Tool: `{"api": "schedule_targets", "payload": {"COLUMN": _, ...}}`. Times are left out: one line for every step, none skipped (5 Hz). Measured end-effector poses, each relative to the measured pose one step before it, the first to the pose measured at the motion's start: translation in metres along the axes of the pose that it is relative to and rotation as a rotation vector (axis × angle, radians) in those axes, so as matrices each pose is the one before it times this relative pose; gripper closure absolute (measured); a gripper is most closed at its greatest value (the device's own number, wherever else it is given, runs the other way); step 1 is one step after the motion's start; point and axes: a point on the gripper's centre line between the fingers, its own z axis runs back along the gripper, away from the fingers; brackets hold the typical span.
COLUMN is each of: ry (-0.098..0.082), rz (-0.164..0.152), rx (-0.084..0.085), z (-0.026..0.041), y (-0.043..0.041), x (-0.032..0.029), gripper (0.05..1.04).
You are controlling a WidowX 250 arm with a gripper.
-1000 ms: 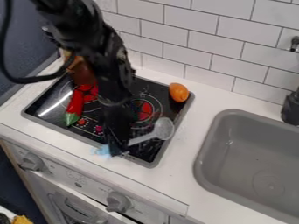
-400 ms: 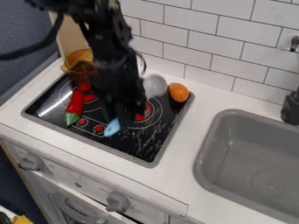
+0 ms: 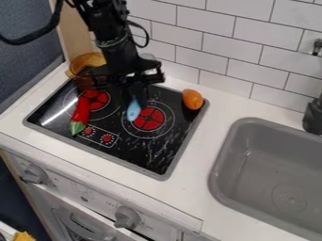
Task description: Take the spoon to the right side of the burner
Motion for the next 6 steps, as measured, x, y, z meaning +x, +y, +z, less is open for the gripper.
{"api": "schedule_targets", "payload": {"ry": -0.0323, "rz": 0.2621, "rx": 0.0255, "z": -0.01036, "y": -0.00631, "x": 0.00337, "gripper": 0.76}}
{"api": "schedule_targets", "payload": {"ry": -0.0447, "rz": 0.201, "rx": 0.0638, "z": -0.01808, "y": -0.01226, "x": -0.00553, "gripper": 0.76}}
{"api": "schedule_targets", "payload": {"ry": 0.0174, "rz": 0.0649, "rx": 0.0199, "z": -0.02171, "y": -0.01547, "x": -0.00216, "gripper": 0.76}}
{"api": "schedule_targets", "payload": {"ry": 0.024, "rz": 0.012, "rx": 0.0337, "z": -0.02401, "y": -0.016, "x": -0.00278, "gripper": 0.76}}
{"api": "schedule_targets", "payload": {"ry": -0.0147, "rz": 0.0246, "rx": -0.003, "z": -0.01117, "y": -0.01159, "x": 0.00383, "gripper": 0.76}}
{"api": "schedule_targets", "payload": {"ry": -0.0125, "rz": 0.0016, "rx": 0.0022, "z": -0.00341, "y": -0.01066, "x": 0.00209, "gripper": 0.716}}
